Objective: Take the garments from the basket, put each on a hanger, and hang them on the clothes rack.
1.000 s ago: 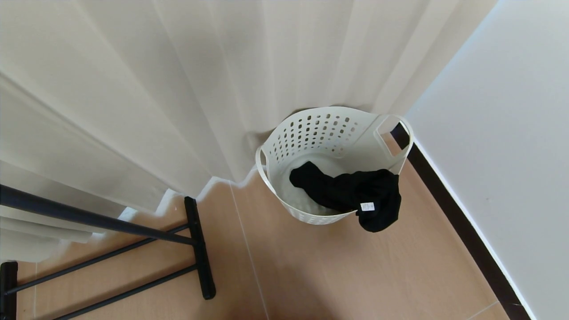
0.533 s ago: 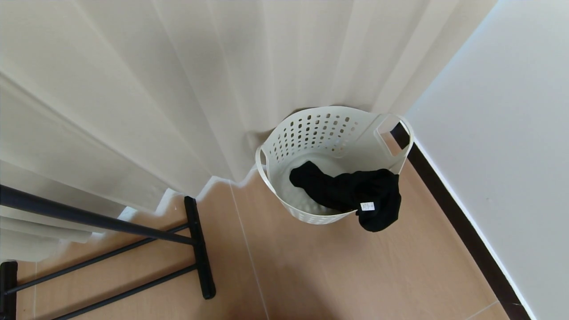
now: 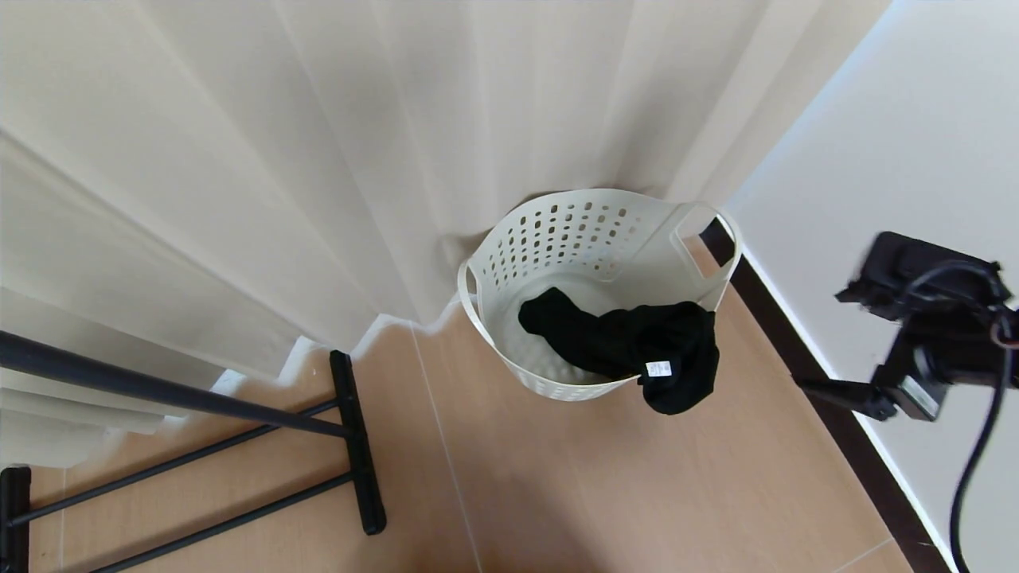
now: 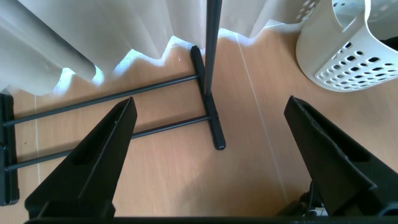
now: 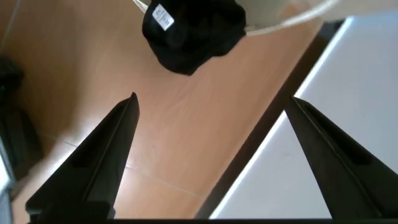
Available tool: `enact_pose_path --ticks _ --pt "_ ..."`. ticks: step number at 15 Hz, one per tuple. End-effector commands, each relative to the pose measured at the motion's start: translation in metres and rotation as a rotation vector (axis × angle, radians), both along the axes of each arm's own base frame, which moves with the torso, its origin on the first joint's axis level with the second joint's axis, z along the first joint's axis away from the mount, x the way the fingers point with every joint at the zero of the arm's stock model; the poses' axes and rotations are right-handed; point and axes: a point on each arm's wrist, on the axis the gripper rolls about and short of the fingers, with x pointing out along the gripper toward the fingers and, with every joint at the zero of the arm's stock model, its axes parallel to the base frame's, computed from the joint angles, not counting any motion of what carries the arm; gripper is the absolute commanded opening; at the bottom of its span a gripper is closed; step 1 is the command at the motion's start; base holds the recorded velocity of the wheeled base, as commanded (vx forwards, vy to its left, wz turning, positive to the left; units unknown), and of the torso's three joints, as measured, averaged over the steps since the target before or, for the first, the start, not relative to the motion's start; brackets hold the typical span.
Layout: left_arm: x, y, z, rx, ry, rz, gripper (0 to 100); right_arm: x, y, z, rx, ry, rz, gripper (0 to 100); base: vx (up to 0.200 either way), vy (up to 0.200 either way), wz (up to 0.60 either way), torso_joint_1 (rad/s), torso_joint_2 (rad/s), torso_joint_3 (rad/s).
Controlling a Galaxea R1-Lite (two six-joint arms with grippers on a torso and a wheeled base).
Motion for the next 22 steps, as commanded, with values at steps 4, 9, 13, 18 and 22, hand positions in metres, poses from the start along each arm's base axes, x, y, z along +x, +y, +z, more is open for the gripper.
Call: enact_pose_path --ticks 4,9,13,18,22 --pt "0.0 0.0 0.0 0.0 -0.001 0.001 100 0.157 0.062 -0.055 -0.286 0.124 0.224 100 0.0 0.0 0.0 0.0 0.0 0.0" --pt "0.0 0.0 0.0 0.0 0.001 0.001 100 0.21 0.081 -0.087 -0.336 0.113 0.171 100 0.0 0.0 0.0 0.0 0.0 0.0" --pt "0.0 0.0 0.0 0.0 -0.001 0.001 100 0.227 0.078 -0.1 -0.342 0.111 0.14 100 0.0 0.0 0.0 0.0 0.0 0.0" --pt "0.0 0.0 0.0 0.0 -0.001 0.001 100 0.238 0.073 -0.104 -0.361 0.101 0.089 100 0.0 0.0 0.0 0.0 0.0 0.0" --pt "0.0 0.0 0.0 0.0 -0.001 0.001 100 0.25 0.067 -0.115 -0.36 0.107 0.067 100 0.0 0.0 0.0 0.0 0.0 0.0"
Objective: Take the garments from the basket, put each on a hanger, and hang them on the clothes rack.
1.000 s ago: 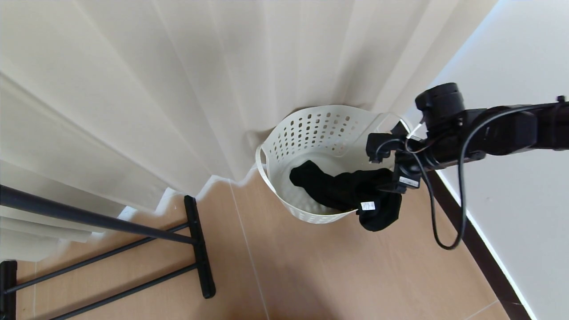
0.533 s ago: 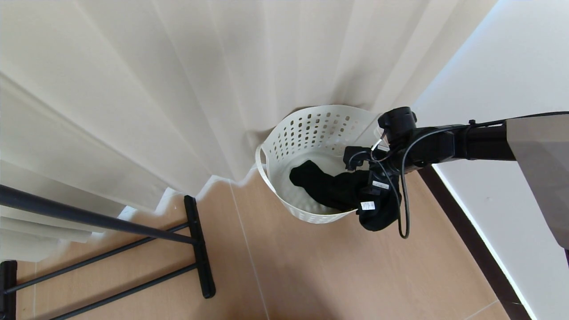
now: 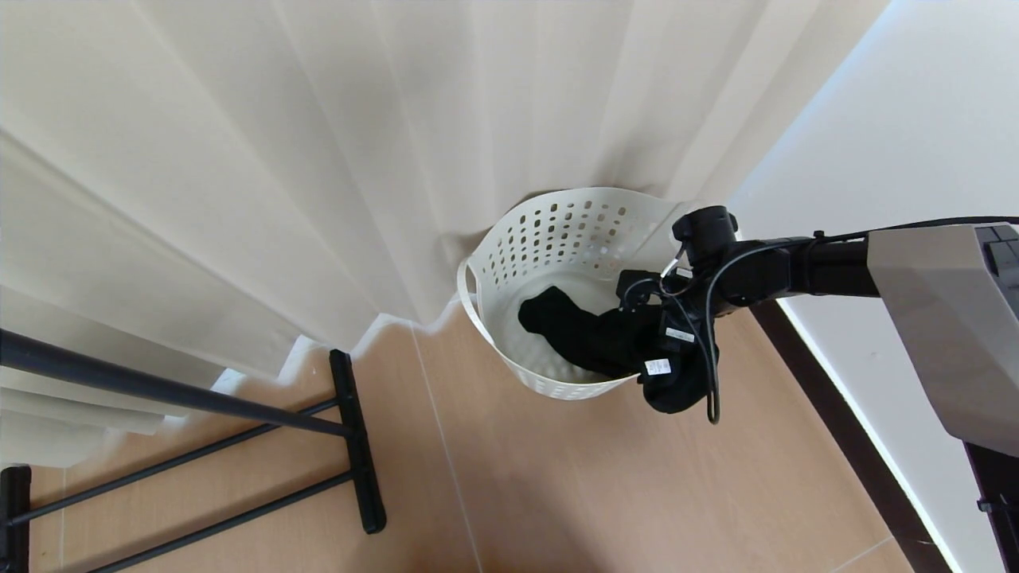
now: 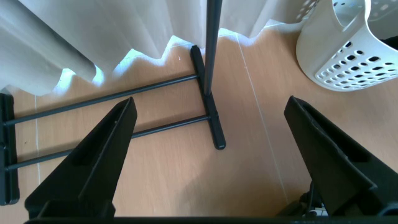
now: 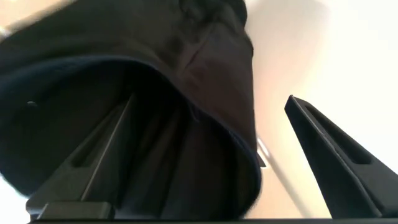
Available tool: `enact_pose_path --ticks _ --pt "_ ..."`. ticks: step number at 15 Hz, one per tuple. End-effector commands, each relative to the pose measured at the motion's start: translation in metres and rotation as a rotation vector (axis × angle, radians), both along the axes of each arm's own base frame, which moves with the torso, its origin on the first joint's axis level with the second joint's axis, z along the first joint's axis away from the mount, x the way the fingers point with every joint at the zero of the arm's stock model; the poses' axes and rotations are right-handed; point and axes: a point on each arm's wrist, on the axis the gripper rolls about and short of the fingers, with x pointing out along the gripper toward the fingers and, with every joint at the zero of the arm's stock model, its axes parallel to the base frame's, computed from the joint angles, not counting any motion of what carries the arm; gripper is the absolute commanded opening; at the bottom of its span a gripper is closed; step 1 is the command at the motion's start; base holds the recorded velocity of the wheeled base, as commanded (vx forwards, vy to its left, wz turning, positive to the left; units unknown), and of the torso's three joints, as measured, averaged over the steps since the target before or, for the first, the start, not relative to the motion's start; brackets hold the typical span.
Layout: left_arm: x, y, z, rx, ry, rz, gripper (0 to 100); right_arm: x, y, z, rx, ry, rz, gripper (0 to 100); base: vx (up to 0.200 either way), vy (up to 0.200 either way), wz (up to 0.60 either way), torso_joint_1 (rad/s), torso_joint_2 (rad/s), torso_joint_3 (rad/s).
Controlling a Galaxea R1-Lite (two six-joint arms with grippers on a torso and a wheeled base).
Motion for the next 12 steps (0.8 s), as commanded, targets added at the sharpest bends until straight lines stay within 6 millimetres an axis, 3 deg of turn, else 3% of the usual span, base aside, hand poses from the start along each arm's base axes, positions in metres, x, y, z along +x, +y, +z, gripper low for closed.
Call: enact_pose_path --ticks 1,8,9,12 --pt "0.0 0.0 0.0 -0.001 0.002 0.001 100 0.004 -0.001 -0.005 0.0 0.002 -0.007 100 0.0 0.0 0.0 0.0 0.0 0.0" --pt "0.0 0.0 0.0 -0.001 0.0 0.001 100 0.018 0.0 -0.016 -0.019 -0.047 -0.061 100 0.0 0.0 0.0 0.0 0.0 0.0" --pt "0.0 0.0 0.0 -0.001 -0.002 0.001 100 0.019 0.001 -0.017 -0.018 -0.057 -0.062 0 0.0 0.0 0.0 0.0 0.0 0.0" --pt "0.0 0.0 0.0 -0.001 0.0 0.001 100 0.019 0.001 -0.015 0.0 -0.069 -0.1 0 0.0 0.0 0.0 0.0 0.0 0.0"
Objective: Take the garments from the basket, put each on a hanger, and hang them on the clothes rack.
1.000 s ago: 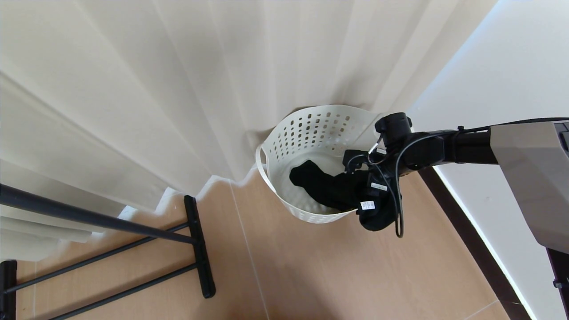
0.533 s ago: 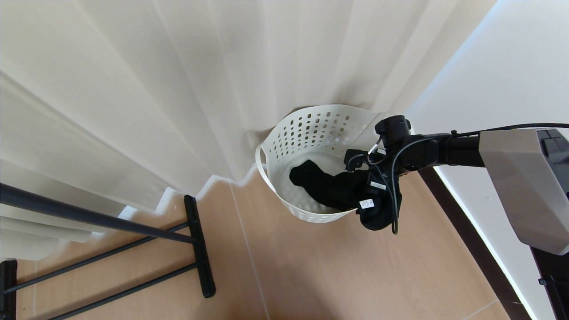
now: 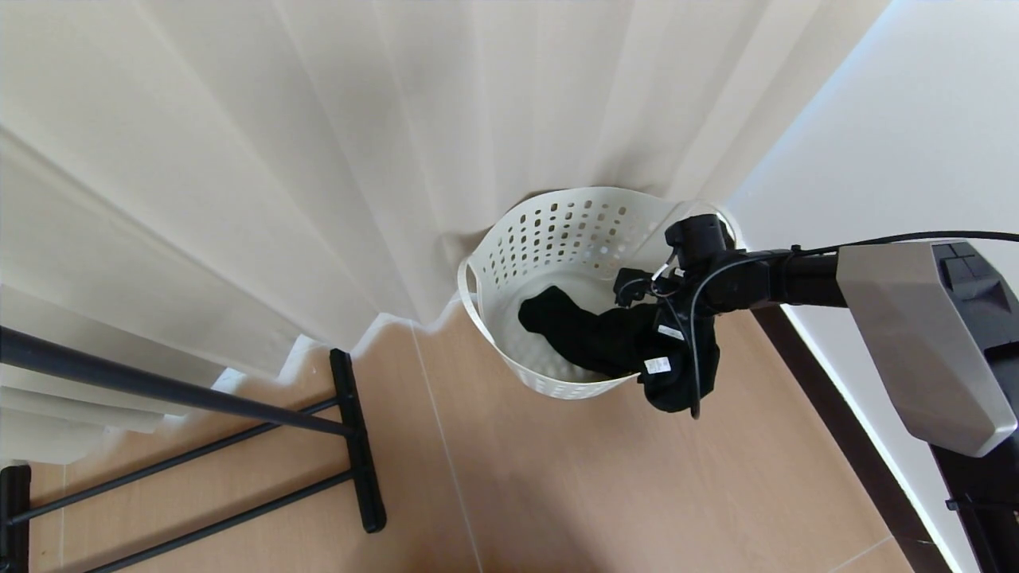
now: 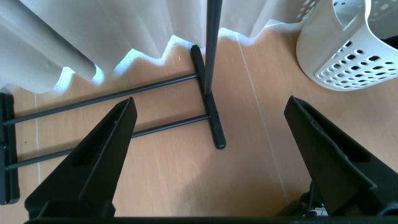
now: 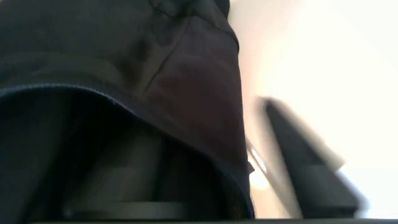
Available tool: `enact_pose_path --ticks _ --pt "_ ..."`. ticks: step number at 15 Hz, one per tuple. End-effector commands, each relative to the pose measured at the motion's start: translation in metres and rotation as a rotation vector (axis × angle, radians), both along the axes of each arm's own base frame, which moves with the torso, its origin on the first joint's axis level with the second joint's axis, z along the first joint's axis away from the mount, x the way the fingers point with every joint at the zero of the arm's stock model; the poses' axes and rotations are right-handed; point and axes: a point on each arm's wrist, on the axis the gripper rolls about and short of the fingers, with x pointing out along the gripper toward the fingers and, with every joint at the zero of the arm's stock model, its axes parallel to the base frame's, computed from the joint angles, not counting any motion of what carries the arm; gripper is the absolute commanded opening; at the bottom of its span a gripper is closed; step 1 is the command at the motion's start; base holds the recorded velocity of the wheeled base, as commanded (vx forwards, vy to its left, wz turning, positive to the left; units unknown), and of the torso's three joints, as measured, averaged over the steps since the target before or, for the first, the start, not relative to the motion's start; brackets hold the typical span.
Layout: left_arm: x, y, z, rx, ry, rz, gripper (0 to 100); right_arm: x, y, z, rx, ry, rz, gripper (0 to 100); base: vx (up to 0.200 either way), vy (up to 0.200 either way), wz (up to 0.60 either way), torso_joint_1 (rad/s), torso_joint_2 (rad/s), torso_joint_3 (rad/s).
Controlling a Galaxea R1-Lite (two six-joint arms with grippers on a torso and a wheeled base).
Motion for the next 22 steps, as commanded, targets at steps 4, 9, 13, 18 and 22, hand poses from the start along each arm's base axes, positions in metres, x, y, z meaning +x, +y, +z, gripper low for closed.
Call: enact_pose_path --ticks 4,9,13,18,22 --pt "0.0 0.0 0.0 0.0 0.0 0.001 100 -0.009 0.004 0.028 0.054 -0.053 -0.023 0 0.0 0.0 0.0 0.0 0.0 0.0" --pt "0.0 0.0 0.0 0.0 0.0 0.001 100 -0.099 0.031 0.12 0.282 -0.071 -0.07 0 0.0 0.0 0.0 0.0 0.0 0.0" --pt "0.0 0.0 0.0 0.0 0.0 0.001 100 -0.2 0.025 0.157 0.417 -0.078 -0.051 0 0.0 0.0 0.0 0.0 0.0 0.0" --pt "0.0 0.0 0.0 0.0 0.001 0.001 100 -0.35 0.001 0.163 0.745 -0.193 0.111 0 0.0 0.0 0.0 0.0 0.0 0.0" --pt "0.0 0.0 0.0 0.001 -0.002 -0.002 100 -0.392 -0.02 0.13 0.901 -0.16 0.126 0 0.0 0.0 0.0 0.0 0.0 0.0"
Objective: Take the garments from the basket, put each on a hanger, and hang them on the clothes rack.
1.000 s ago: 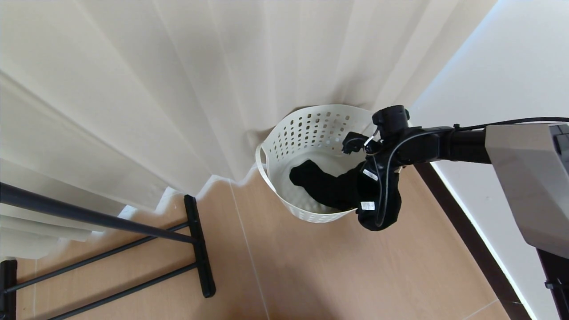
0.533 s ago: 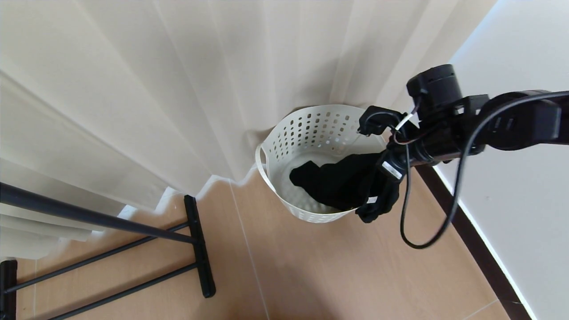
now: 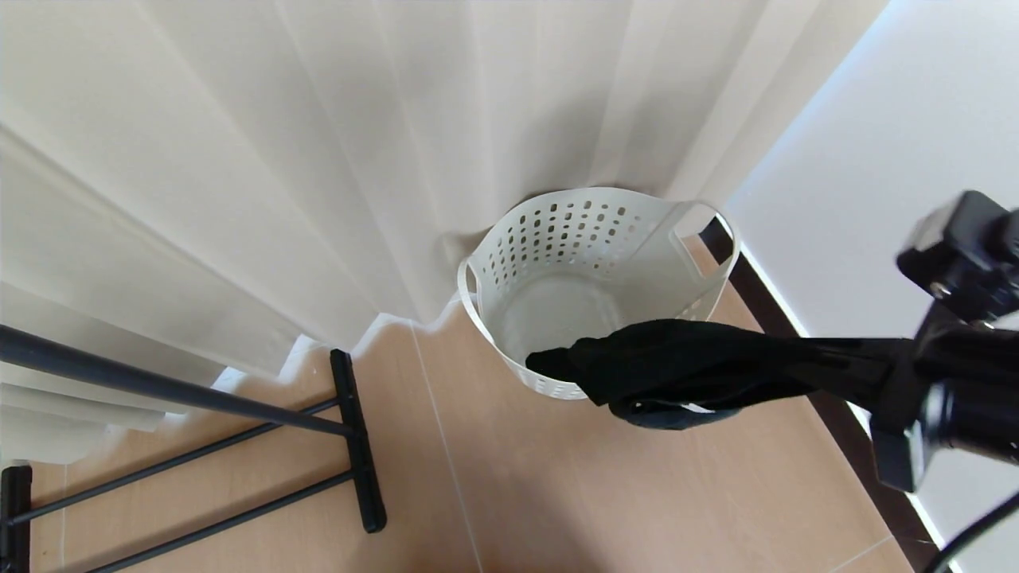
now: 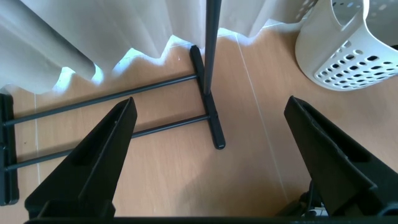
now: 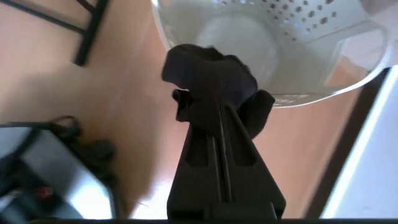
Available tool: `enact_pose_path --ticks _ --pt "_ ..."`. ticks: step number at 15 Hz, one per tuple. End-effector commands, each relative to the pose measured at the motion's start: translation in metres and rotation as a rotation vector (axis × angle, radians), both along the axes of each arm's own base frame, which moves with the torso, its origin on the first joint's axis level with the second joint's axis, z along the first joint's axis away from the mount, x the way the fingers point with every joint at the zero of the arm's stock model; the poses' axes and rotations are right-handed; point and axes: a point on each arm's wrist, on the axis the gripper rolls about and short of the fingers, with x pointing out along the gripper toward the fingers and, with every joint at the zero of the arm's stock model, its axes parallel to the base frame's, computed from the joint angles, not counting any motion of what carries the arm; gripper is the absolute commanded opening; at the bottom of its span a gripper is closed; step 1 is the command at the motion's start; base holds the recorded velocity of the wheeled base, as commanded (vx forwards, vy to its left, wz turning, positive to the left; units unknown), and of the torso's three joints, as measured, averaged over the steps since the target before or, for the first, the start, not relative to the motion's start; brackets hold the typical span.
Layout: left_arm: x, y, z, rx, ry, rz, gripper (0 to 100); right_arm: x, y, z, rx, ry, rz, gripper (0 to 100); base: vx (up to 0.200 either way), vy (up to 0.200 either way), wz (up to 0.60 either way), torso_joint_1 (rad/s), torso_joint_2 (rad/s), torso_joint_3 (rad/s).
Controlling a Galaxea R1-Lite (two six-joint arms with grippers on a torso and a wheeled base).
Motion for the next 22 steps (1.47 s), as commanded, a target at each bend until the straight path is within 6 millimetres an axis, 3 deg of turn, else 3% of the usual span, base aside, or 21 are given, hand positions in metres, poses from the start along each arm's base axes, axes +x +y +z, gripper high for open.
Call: enact_pose_path --ticks 1,8,22 --pt "0.0 0.0 0.0 -0.001 0.0 -0.002 100 -0.038 -0.025 -0.012 0.143 -0.048 0.029 0 0.0 0.0 0.0 0.0 0.0 0.0" --pt "0.0 0.0 0.0 -0.001 0.0 -0.005 100 -0.034 -0.02 -0.021 0.147 -0.053 0.026 0 0.0 0.0 0.0 0.0 0.0 0.0" --pt "0.0 0.0 0.0 -0.001 0.0 -0.007 100 -0.032 -0.018 -0.026 0.131 -0.034 0.027 0 0.0 0.0 0.0 0.007 -0.02 0.164"
